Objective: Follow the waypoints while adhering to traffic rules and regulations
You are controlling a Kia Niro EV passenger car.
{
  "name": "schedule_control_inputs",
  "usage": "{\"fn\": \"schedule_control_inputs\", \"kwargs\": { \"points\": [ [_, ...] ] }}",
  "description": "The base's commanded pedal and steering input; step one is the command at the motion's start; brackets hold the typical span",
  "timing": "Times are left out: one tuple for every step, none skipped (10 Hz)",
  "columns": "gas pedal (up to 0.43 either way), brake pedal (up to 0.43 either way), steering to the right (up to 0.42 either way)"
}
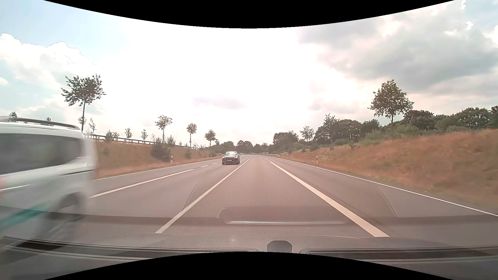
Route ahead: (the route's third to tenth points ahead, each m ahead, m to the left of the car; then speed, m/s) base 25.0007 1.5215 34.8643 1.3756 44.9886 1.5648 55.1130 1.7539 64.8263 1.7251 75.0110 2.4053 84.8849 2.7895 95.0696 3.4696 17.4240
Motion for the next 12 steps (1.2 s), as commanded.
{"fn": "schedule_control_inputs", "kwargs": {
  "points": [
    [0.209, 0.0, -0.001],
    [0.209, 0.0, -0.001],
    [0.209, 0.0, -0.002],
    [0.209, 0.0, -0.002],
    [0.209, 0.0, -0.001],
    [0.209, 0.0, -0.002],
    [0.209, 0.0, -0.001],
    [0.209, 0.0, -0.001],
    [0.209, 0.0, -0.001],
    [0.209, 0.0, -0.001],
    [0.209, 0.0, -0.001],
    [0.209, 0.0, -0.001]
  ]
}}
